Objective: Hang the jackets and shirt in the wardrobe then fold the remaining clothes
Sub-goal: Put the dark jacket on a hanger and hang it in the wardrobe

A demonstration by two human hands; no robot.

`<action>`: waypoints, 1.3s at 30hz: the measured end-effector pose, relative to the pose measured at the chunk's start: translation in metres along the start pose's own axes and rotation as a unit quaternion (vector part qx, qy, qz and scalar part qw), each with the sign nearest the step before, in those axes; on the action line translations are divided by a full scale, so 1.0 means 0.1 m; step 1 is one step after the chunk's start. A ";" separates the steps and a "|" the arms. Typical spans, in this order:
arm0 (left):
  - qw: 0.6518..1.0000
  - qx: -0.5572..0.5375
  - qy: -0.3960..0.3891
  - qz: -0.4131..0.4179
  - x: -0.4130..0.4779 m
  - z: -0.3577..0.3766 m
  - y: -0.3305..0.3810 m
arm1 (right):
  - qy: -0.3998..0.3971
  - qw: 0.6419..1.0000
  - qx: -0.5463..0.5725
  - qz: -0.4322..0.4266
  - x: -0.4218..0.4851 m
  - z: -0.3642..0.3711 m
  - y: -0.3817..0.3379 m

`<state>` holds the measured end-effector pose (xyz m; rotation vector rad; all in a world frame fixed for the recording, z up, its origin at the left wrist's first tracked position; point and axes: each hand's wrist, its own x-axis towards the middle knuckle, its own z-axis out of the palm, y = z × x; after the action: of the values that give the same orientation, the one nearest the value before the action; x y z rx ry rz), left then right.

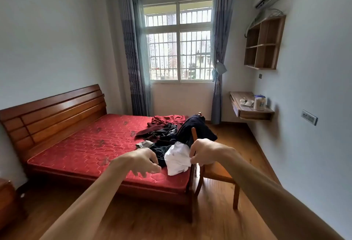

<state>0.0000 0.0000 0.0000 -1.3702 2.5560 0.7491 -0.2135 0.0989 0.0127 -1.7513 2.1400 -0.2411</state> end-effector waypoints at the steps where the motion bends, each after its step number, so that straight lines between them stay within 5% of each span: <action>1: 1.000 0.001 -0.008 -0.003 0.06 -0.05 -0.09 | -0.013 1.000 -0.002 0.003 0.13 0.02 -0.05; 16: 0.999 -0.006 -0.029 -0.037 1.16 -0.44 -1.22 | -0.073 0.996 -0.058 0.000 1.48 0.20 -0.38; 39: 0.999 -0.006 -0.046 -0.027 4.23 -1.25 -0.68 | -0.048 0.999 0.007 -0.018 4.61 -0.36 1.24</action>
<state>-0.1745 -0.4056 -0.0655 -1.3679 2.4390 0.7996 -0.4159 -0.3255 -0.0762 -1.7585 2.0354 -0.1782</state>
